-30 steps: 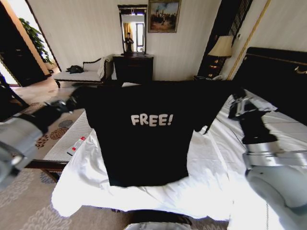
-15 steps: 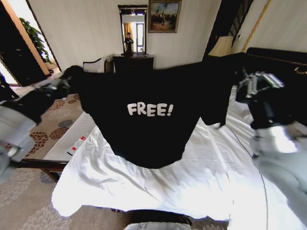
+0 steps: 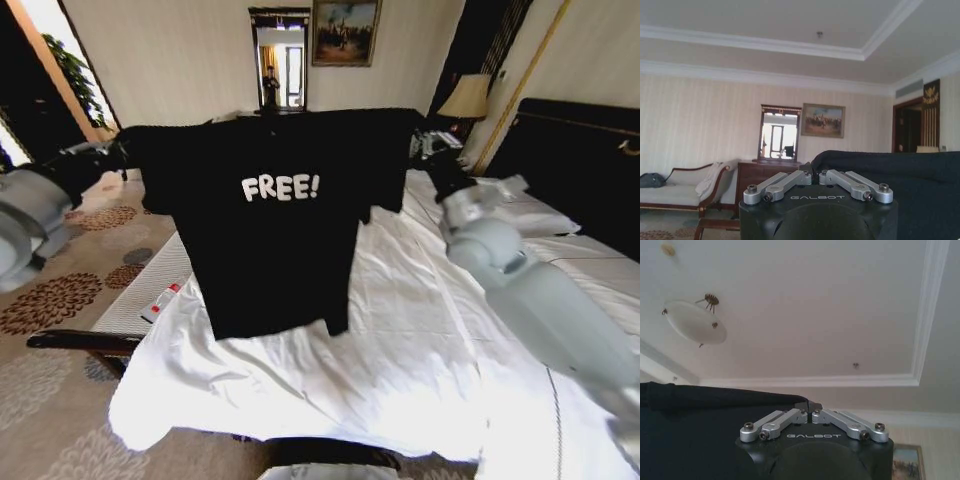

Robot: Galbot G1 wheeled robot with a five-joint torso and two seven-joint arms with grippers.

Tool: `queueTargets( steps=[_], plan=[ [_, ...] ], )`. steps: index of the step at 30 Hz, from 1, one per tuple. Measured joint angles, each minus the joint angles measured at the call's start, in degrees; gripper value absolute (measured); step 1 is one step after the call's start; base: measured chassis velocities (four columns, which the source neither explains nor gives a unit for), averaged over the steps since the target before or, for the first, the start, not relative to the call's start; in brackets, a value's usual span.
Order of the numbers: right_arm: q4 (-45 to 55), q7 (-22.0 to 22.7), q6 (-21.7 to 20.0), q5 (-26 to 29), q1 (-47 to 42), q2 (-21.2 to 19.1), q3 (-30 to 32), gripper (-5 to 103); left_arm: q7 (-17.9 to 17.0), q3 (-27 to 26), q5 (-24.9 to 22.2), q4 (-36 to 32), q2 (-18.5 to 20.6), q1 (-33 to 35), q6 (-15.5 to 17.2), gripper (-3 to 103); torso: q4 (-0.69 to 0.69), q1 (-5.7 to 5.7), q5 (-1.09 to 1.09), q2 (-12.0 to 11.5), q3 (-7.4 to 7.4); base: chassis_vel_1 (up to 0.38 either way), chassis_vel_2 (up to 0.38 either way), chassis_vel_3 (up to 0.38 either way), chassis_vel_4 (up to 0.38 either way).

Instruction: Fold the clothes on the bed.

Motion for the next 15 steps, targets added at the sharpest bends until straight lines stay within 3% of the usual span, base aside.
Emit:
queueTargets(
  steps=[8, 12, 15],
  plan=[
    [1.41, 0.11, 0.19, 1.02, 1.08, -1.22, 0.97, 0, 0.04, -2.36, -1.85, -0.71, -0.08, -0.12, -0.87, 2, 0.04, -0.01, -0.03, 0.01, -0.02, 0.0, 0.0, 0.0, 0.0],
    [6.58, 0.41, -0.27, 1.15, -6.23, -4.04, 7.09, 0, -0.88, -4.03, -3.32, -5.37, -0.45, 2.55, -0.68, 2, 0.04, -0.02, 0.01, 0.01, -0.02, 0.0, 0.0, 0.0, 0.0],
    [16.7, 1.54, -0.45, -1.01, -21.51, -7.61, 19.95, 0, -2.26, -5.67, -5.09, -12.62, -2.47, 5.92, 0.77, 2, -0.06, -0.02, 0.0, 0.02, -0.03, 0.0, 0.0, 0.0, 0.0]
  ],
)
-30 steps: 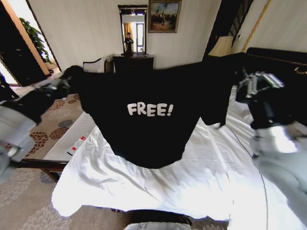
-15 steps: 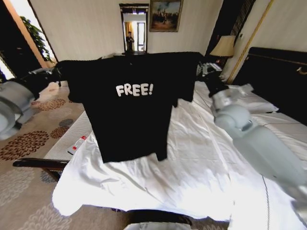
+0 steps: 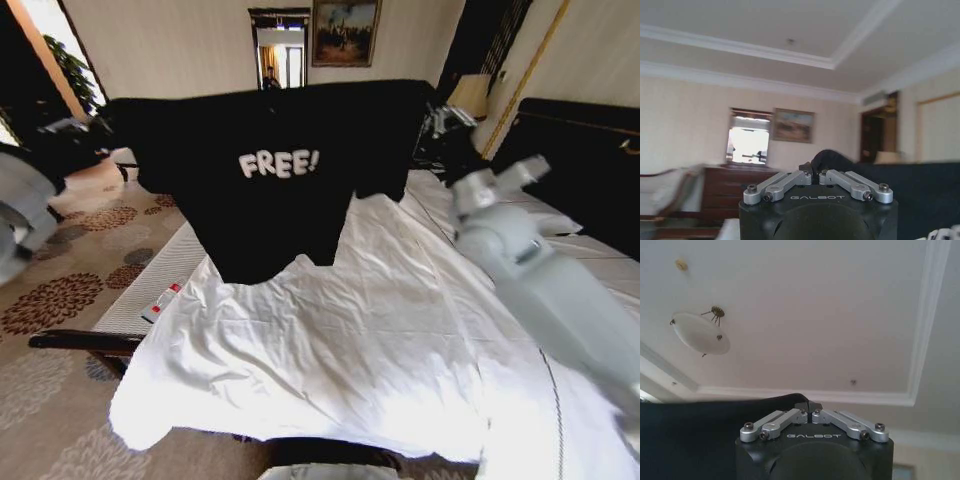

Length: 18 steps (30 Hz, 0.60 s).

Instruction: Fold the clothes on the bed.

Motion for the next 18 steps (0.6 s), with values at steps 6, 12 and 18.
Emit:
queueTargets(
  steps=[6, 12, 18],
  plan=[
    [10.23, 1.72, -2.05, -0.69, -18.17, 0.32, 15.1, 0, -3.26, -9.62, -4.48, -7.8, -2.17, 7.41, 2.84, 2, 0.07, -0.02, 0.02, 0.01, -0.01, 0.0, 0.0, 0.0, 0.0],
    [20.55, 4.04, -4.89, -1.19, -38.83, 4.3, 31.83, 0, -5.55, -21.42, -12.08, -12.13, -4.02, 16.17, 5.56, 2, 0.04, -0.02, -0.01, 0.02, -0.01, 0.0, 0.0, 0.0, 0.0],
    [21.0, 6.4, -6.08, 0.59, -45.88, 5.57, 39.5, 0, -10.51, -32.91, -26.88, -12.21, -4.97, 18.95, 8.25, 2, 0.08, -0.02, 0.02, 0.01, 0.01, 0.0, 0.0, 0.0, 0.0]
  ],
)
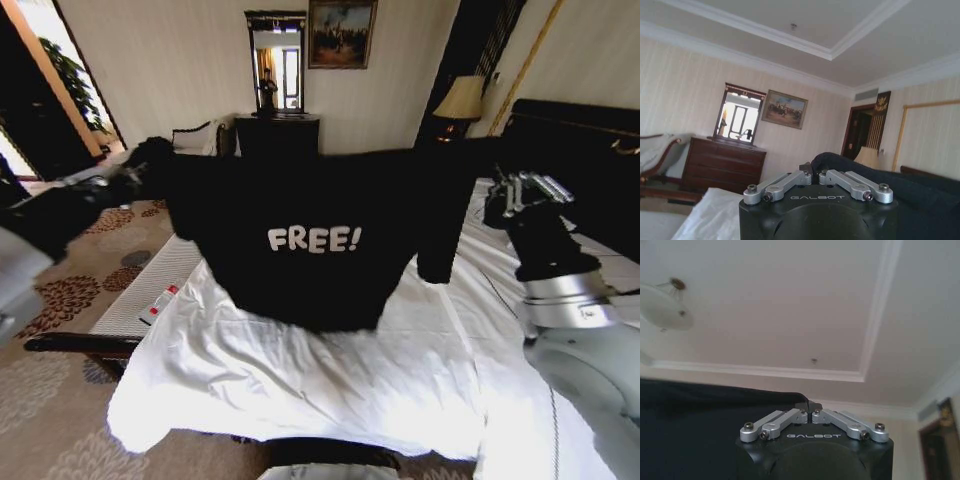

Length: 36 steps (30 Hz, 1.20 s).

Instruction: Fold the clothes on the bed.

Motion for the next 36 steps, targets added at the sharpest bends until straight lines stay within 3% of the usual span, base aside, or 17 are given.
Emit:
queueTargets(
  steps=[2, 6, 9, 11, 12, 14, 15, 18, 19, 21, 23, 24, 28, 34, 36],
  plan=[
    [-0.03, 0.28, -0.3, -0.24, -0.77, -1.01, 3.5, 0, -2.26, -3.44, -5.48, 0.06, 1.05, -0.97, 1.21, 2, -0.01, 0.02, -0.04, 0.0, 0.01, 0.0, 0.0, 0.0, 0.0],
    [-0.13, 2.07, -2.16, 2.14, 0.09, -2.85, 6.2, 0, -3.72, -5.85, -9.73, 0.13, 3.59, -2.63, 2.23, 2, -0.01, 0.02, -0.01, 0.0, 0.0, 0.0, 0.0, 0.0, 0.0],
    [-0.24, 3.54, -4.26, 3.86, 1.05, -3.75, 6.41, 0, -3.94, -5.12, -10.49, 0.2, 4.95, -3.47, 2.76, 2, 0.0, 0.01, 0.0, 0.0, 0.0, 0.0, 0.0, 0.0, 0.0],
    [-0.34, 5.73, -6.75, 2.66, 1.17, -2.96, 2.79, 0, -3.92, -0.01, -8.66, 0.28, 4.72, -3.26, 3.62, 2, -0.01, 0.02, 0.0, 0.0, 0.0, 0.0, 0.0, 0.0, 0.0],
    [-0.34, 5.73, -6.75, 2.66, 1.17, -2.96, 2.79, 0, -3.92, -0.01, -8.66, 0.28, 4.72, -3.26, 3.62, 2, -0.01, 0.02, 0.0, 0.0, 0.0, 0.0, 0.0, 0.0, 0.0],
    [-0.53, 8.65, -10.78, 1.18, 0.5, -0.14, -4.02, 0, -3.21, 8.82, -3.37, 0.37, 2.37, -1.72, 4.4, 2, 0.0, 0.02, -0.03, -0.01, 0.01, 0.0, 0.0, 0.0, 0.0],
    [-0.53, 8.65, -10.78, 1.18, 0.5, -0.14, -4.02, 0, -3.21, 8.82, -3.37, 0.37, 2.37, -1.72, 4.4, 2, 0.0, 0.02, -0.03, -0.01, 0.01, 0.0, 0.0, 0.0, 0.0],
    [-0.7, 12.69, -15.19, -1.32, 0.75, 4.49, -21.28, 0, 0.35, 33.03, 18.29, 0.66, -1.22, -1.97, 4.88, 2, -0.04, 0.02, -0.01, -0.02, 0.02, 0.0, 0.0, 0.0, 0.0],
    [-0.7, 12.69, -15.19, -1.32, 0.75, 4.49, -21.28, 0, 0.35, 33.03, 18.29, 0.66, -1.22, -1.97, 4.88, 2, -0.04, 0.02, -0.01, -0.02, 0.02, 0.0, 0.0, 0.0, 0.0],
    [-4.67, 13.43, -15.57, -2.27, 3.78, 5.27, -30.66, 0, 1.84, 45.69, 27.81, 1.34, -3.05, -3.63, 4.65, 2, 0.0, 0.02, -0.04, -0.02, 0.01, 0.0, 0.0, 0.0, 0.0],
    [-10.44, 13.46, -15.45, -2.9, 6.19, 5.53, -36.16, 0, 3.0, 54.22, 33.61, 5.44, -4.82, -6.89, 4.29, 2, 0.01, 0.02, 0.01, -0.02, 0.01, 0.0, 0.0, 0.0, 0.0],
    [-10.44, 13.46, -15.45, -2.9, 6.19, 5.53, -36.16, 0, 3.0, 54.22, 33.61, 5.44, -4.82, -6.89, 4.29, 2, 0.01, 0.02, 0.01, -0.02, 0.01, 0.0, 0.0, 0.0, 0.0],
    [-21.21, 11.36, -13.23, -4.99, 13.47, 6.44, -43.6, 0, 4.91, 67.04, 41.39, 16.88, -9.33, -14.71, 3.3, 2, -0.03, 0.04, 0.0, -0.03, 0.02, 0.0, 0.0, 0.0, 0.0],
    [-31.32, 8.11, -10.27, -7.17, 23.13, 8.13, -49.81, 0, 5.99, 73.78, 45.58, 26.36, -14.6, -21.3, 2.14, 2, -0.01, 0.04, -0.01, -0.02, 0.02, 0.0, 0.0, 0.0, 0.0],
    [-37.04, 6.47, -8.38, -8.48, 28.02, 9.58, -52.74, 0, 6.69, 75.59, 47.71, 31.61, -18.06, -24.74, 1.52, 2, 0.0, 0.03, -0.02, -0.03, 0.02, 0.0, 0.0, 0.0, 0.0]
  ],
)
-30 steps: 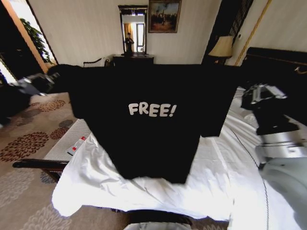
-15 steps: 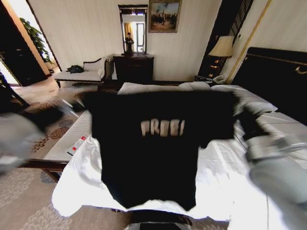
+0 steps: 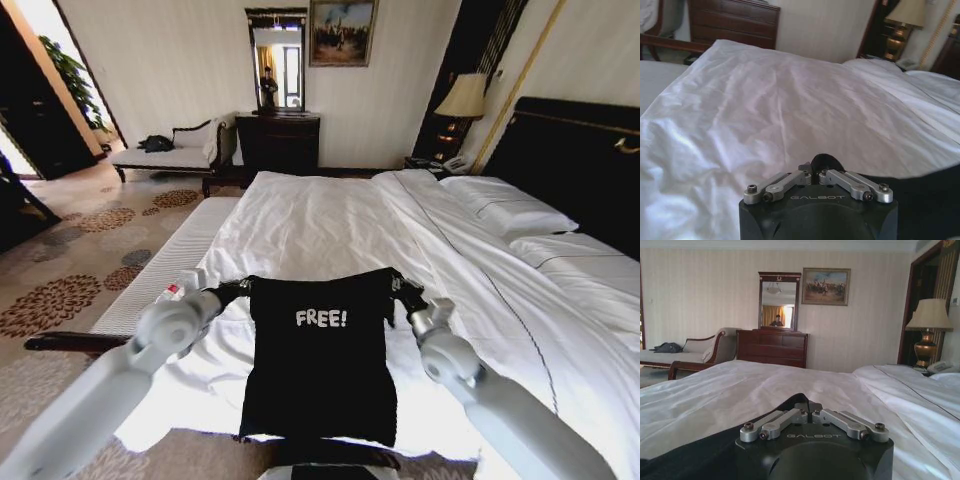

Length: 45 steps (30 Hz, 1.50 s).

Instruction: Fold the clothes on the bed.

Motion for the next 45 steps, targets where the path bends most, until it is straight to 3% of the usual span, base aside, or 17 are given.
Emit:
queueTargets(
  steps=[1, 9, 14, 19, 28, 33, 41, 43, 44, 45],
  plan=[
    [0.0, 0.0, 0.0, 0.0, 0.0, 0.0, 0.0, 0, 0.0, 0.0, 0.0, 0.0, 0.0, 0.0, 0.0, 2, 0.0, 0.0, 0.0, 0.0, 0.0, 0.0, 0.0, 0.0, 0.0],
    [-19.96, -4.55, 5.23, -1.36, 13.4, 5.99, -5.87, 0, 3.01, 2.95, 8.74, 20.34, -10.44, -8.41, -2.61, 2, 0.0, 0.01, -0.01, 0.0, 0.0, 0.0, 0.0, 0.0, 0.0],
    [-27.88, -6.83, 7.75, -2.92, 16.98, 9.17, -7.57, 0, 4.6, 4.04, 12.41, 27.73, -14.36, -11.26, -3.88, 2, 0.0, 0.0, 0.01, 0.0, 0.0, 0.0, 0.0, 0.0, 0.0],
    [-37.82, -8.86, 10.09, -4.76, 19.94, 14.53, -8.13, 0, 6.68, 4.38, 17.74, 40.43, -20.04, -15.46, -6.31, 2, -0.01, -0.01, 0.0, 0.01, 0.0, 0.0, 0.0, 0.0, 0.0],
    [-49.74, -10.86, 13.42, -7.63, 22.06, 22.15, -8.48, 0, 9.73, 4.89, 22.11, 52.94, -24.85, -21.12, -9.62, 2, -0.02, -0.01, 0.0, 0.01, -0.01, 0.0, 0.0, 0.0, 0.0],
    [-51.82, -10.95, 13.8, -8.12, 22.53, 23.95, -7.92, 0, 10.3, 4.84, 22.52, 54.81, -25.35, -22.21, -10.19, 2, -0.01, 0.0, -0.01, 0.01, -0.01, 0.0, 0.0, 0.0, 0.0],
    [-50.29, -10.54, 13.78, -8.32, 21.96, 23.62, -6.87, 0, 10.54, 4.49, 23.13, 51.41, -23.72, -19.27, -11.18, 0, 0.0, -0.01, 0.01, 0.02, -0.02, 0.0, 0.0, 0.0, 0.0],
    [-48.37, -10.12, 13.34, -8.01, 21.31, 22.54, -6.32, 0, 10.41, 4.22, 23.21, 49.31, -22.83, -17.72, -11.71, 11, 0.01, -0.01, 0.01, 0.01, -0.02, 0.0, 0.0, 0.0, 0.0],
    [-47.0, -9.99, 12.94, -7.39, 20.95, 21.71, -5.85, 6, 10.16, 3.79, 22.84, 47.97, -22.27, -16.85, -11.82, 16, 0.01, -0.01, 0.01, 0.01, -0.01, 0.0, 0.0, 0.0, 0.0],
    [-47.0, -9.99, 12.94, -7.39, 20.95, 21.71, -5.85, 6, 10.16, 3.79, 22.84, 47.97, -22.27, -16.85, -11.82, 16, 0.01, -0.01, 0.01, 0.01, -0.01, 0.0, 0.0, 0.0, 0.0]
  ],
)
